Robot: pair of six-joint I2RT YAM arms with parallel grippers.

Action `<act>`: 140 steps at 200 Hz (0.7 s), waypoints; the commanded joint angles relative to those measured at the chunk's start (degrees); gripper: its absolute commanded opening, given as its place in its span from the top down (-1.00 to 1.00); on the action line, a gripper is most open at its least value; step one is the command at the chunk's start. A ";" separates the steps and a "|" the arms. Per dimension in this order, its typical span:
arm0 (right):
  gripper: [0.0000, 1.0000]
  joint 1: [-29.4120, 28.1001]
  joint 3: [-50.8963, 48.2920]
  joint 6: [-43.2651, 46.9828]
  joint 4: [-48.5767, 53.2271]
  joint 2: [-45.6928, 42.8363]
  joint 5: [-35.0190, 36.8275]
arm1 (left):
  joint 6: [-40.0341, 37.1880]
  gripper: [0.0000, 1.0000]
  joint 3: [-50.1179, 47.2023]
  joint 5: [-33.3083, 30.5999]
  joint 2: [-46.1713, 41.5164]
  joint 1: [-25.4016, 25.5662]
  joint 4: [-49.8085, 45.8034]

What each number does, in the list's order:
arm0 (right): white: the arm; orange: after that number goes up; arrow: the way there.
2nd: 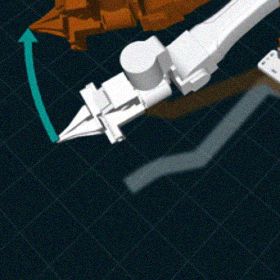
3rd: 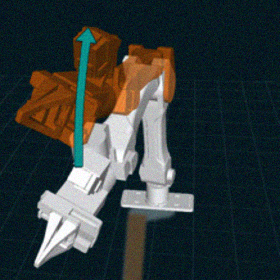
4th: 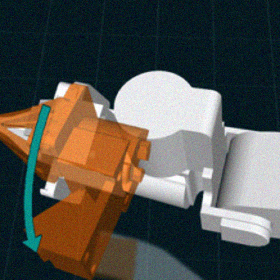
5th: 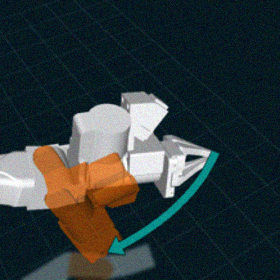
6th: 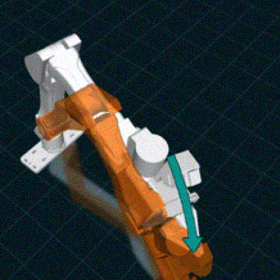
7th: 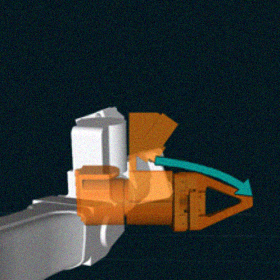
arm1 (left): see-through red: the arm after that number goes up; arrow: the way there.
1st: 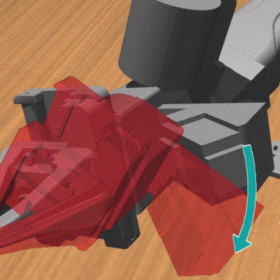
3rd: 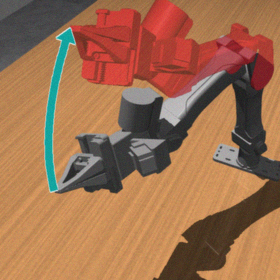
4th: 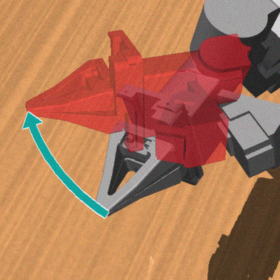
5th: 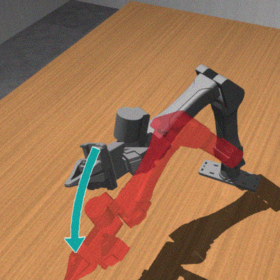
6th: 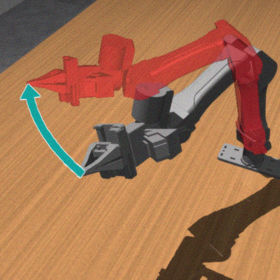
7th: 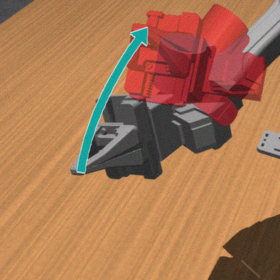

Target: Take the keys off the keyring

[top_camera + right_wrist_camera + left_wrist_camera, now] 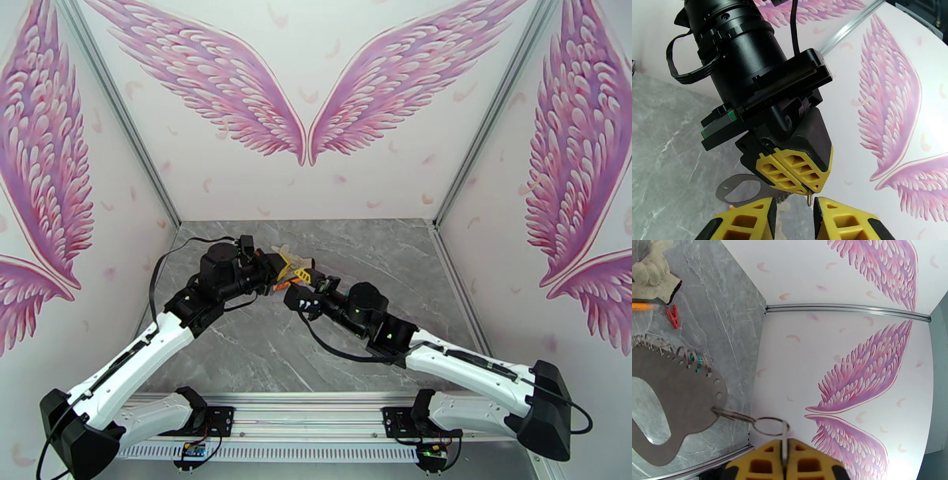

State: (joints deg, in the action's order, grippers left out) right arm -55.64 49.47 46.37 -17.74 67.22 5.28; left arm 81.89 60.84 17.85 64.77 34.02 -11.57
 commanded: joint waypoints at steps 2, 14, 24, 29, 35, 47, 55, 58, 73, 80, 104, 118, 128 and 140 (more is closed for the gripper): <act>0.34 -0.35 -0.35 4.56 -3.14 1.17 2.92 | 0.80 1.00 -0.63 1.58 0.17 0.21 3.22; 0.35 -0.39 -0.09 5.61 -3.32 1.61 3.31 | 0.89 1.00 -0.63 1.99 0.03 0.26 3.40; 0.37 -0.37 0.23 6.02 -3.66 2.02 3.91 | 0.88 1.00 -0.64 1.93 -0.06 0.26 3.39; 0.39 -0.35 0.39 5.94 -3.69 2.14 3.80 | 0.93 1.00 -0.72 1.94 -0.10 0.34 3.40; 0.42 -0.36 0.64 6.10 -3.57 2.37 3.78 | 0.99 1.00 -0.64 1.97 -0.24 0.41 3.40; 0.47 -0.43 1.08 6.41 -3.86 3.10 5.42 | 1.17 1.00 -0.63 2.38 -0.33 0.51 3.73; 0.47 -0.35 0.85 7.05 -5.01 3.62 6.51 | 1.03 1.00 -0.49 2.54 -0.32 0.56 3.78; 0.47 -0.35 0.76 7.22 -5.29 3.68 6.58 | 0.95 1.00 -0.49 2.54 -0.35 0.53 3.75; 0.48 -0.36 0.74 7.70 -5.50 3.56 5.92 | 0.99 1.00 -0.60 2.37 -0.58 0.76 3.41; 0.50 -0.39 1.08 7.68 -5.57 3.60 6.29 | 1.12 1.00 -0.65 2.22 -0.71 0.85 3.47; 0.51 -0.27 1.58 8.60 -7.18 4.23 7.79 | 1.08 1.00 -0.62 2.48 -0.76 1.05 3.50; 0.51 -0.26 2.03 8.62 -7.54 4.59 8.60 | 1.16 1.00 -0.63 2.42 -0.92 1.30 3.53; 0.52 -0.26 2.05 9.05 -7.34 4.88 8.61 | 1.17 1.00 -0.67 2.28 -1.04 1.35 3.58; 0.52 -0.19 2.12 9.61 -7.85 5.06 9.13 | 1.02 1.00 -0.68 2.24 -1.16 1.41 3.66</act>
State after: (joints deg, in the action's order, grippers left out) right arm -55.79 49.80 54.33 -23.44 71.24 11.16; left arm 82.94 60.73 18.55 64.79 34.52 -9.47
